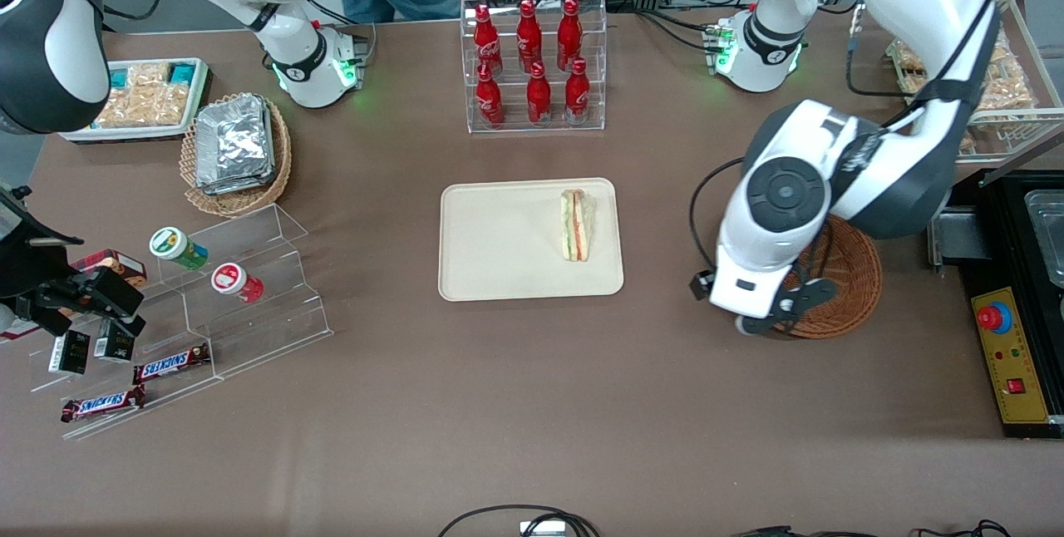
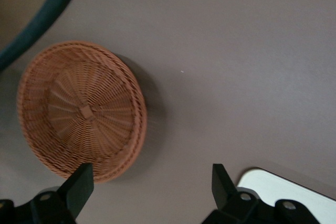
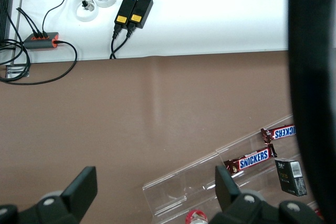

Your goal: Place sandwich from basket to tray

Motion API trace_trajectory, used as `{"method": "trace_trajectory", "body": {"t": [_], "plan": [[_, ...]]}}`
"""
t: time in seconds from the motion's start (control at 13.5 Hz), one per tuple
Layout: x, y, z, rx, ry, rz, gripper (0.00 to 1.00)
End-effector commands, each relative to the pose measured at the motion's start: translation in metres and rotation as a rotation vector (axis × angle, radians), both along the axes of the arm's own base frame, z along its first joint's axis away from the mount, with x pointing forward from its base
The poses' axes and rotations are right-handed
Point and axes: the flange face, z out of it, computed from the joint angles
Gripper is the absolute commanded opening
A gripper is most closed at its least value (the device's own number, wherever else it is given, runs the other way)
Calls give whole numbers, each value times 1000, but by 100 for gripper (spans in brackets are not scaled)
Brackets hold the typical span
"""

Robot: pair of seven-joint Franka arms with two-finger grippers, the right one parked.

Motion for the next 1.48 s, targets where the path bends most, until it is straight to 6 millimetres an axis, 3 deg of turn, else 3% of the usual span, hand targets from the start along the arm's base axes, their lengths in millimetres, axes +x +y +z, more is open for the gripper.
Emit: {"method": "trace_trajectory", "body": {"t": [0.0,0.15,0.3,0.44,0.74,0.89,1.19,1.41], "plan": [[-5,38,28,-11,48,-29,99],[-4,70,43,-30,74,-58,99],[-8,83,55,-35,95,-111,99],[-10,109,73,-55,95,-140,99],[-25,182,113,-130,109,-227,99],[-39,210,130,-138,132,-274,99],[-74,231,173,-199,155,-436,99],[-93,206,196,-196,160,-501,100]]}}
